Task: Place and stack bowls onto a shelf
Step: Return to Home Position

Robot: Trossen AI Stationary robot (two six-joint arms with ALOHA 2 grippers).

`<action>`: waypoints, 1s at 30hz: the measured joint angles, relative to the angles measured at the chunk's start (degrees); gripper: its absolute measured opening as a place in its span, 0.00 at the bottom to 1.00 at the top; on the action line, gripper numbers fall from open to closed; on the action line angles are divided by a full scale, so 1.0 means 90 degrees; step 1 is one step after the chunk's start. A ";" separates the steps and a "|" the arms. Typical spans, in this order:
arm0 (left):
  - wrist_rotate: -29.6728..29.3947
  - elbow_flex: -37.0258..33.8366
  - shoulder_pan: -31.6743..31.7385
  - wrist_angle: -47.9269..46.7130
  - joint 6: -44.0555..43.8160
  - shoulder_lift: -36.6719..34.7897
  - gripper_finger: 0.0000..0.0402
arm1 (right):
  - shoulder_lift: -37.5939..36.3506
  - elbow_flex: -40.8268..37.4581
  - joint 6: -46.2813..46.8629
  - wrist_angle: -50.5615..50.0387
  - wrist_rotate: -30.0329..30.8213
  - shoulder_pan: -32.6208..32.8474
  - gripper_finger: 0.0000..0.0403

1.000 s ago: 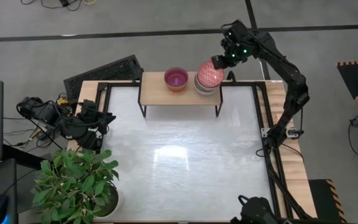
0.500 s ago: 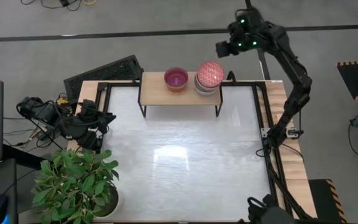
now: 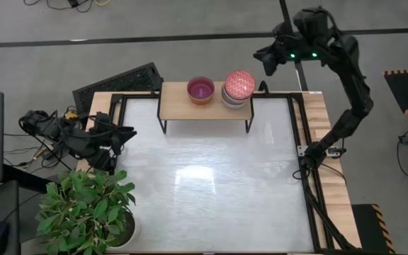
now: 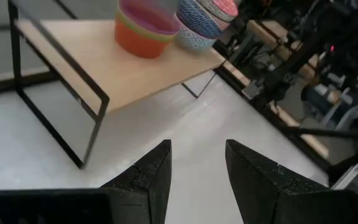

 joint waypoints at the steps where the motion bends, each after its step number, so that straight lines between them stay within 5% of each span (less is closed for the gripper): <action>1: -0.0018 0.0000 -0.0002 0.0001 0.0187 0.0000 0.34 | -0.0066 0.0000 0.0005 -0.0049 0.0002 0.0011 0.29; 12: -0.0828 0.0648 0.0000 -0.0010 0.0841 -0.0005 0.34 | -0.0859 0.0000 -0.0447 -0.0510 -0.0183 0.0926 0.29; 20: -0.0769 0.1809 -0.0002 -0.0006 0.2561 -0.0167 0.34 | -0.1277 -0.0002 -0.1286 -0.0556 -0.1278 0.1749 0.29; 30: -0.0472 0.1361 -0.0002 -0.0107 0.3011 -0.1455 0.34 | -0.1748 -0.0095 -0.1627 -0.0863 -0.1512 0.1994 0.29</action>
